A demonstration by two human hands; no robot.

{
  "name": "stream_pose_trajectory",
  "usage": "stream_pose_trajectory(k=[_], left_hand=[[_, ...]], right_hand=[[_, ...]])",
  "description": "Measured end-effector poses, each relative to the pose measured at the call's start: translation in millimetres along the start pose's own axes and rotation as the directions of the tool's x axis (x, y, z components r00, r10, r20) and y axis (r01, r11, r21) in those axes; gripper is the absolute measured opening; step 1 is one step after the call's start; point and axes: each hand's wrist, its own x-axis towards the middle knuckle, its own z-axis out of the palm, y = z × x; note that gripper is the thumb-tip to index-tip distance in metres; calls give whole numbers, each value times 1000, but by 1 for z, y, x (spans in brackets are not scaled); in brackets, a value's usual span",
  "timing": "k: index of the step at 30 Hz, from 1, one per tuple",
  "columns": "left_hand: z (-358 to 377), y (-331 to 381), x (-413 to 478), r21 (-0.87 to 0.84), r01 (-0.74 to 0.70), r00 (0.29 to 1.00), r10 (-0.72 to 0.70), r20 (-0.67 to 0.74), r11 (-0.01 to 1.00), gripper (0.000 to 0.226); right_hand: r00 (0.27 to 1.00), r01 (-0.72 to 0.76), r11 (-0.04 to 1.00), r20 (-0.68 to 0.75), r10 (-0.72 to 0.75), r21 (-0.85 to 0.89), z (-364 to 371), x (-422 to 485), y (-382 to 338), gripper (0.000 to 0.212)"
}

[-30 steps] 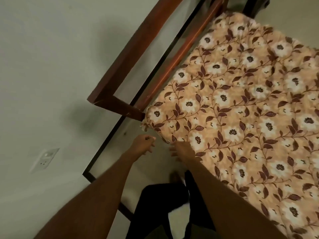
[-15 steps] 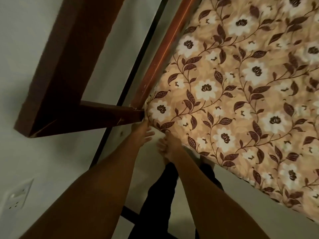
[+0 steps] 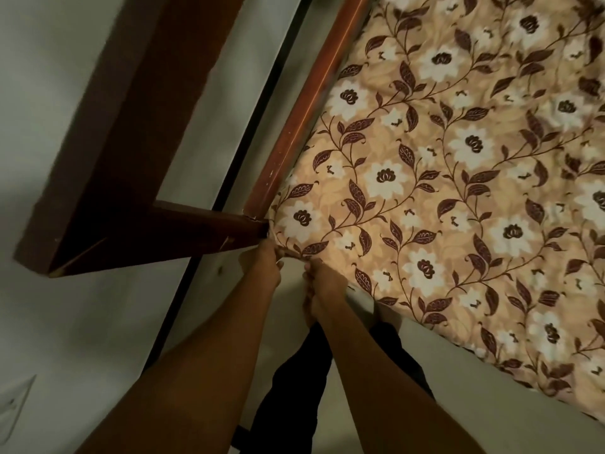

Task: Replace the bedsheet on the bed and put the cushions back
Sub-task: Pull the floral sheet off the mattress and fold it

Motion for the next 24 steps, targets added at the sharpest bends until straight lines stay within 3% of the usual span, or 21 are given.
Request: stream_pose_trajectory(k=[2, 6, 11, 15, 18, 24], left_hand=[[-8, 8, -24, -19, -54, 998, 54, 7, 998, 16], [-18, 37, -92, -37, -151, 982, 154, 109, 988, 8], [-31, 74, -168, -92, -186, 960, 201, 193, 978, 18], [-38, 98, -211, -115, -195, 955, 215, 203, 974, 14], [-41, 111, -241, -90, -224, 929, 240, 282, 971, 13], [-26, 121, -280, -36, -316, 864, 304, 402, 948, 18]], right_hand=[[998, 55, 998, 11, -54, -10, -6, -23, -7, 11], [988, 149, 989, 47, -148, -24, -27, -83, -32, 13], [951, 278, 959, 125, -282, 49, -42, -157, -74, 11], [841, 516, 855, 154, -518, 56, -39, -205, -104, 26], [740, 660, 749, 128, -661, 59, -39, -237, -131, 22], [564, 820, 571, 113, -818, 36, -48, -272, -184, 23]])
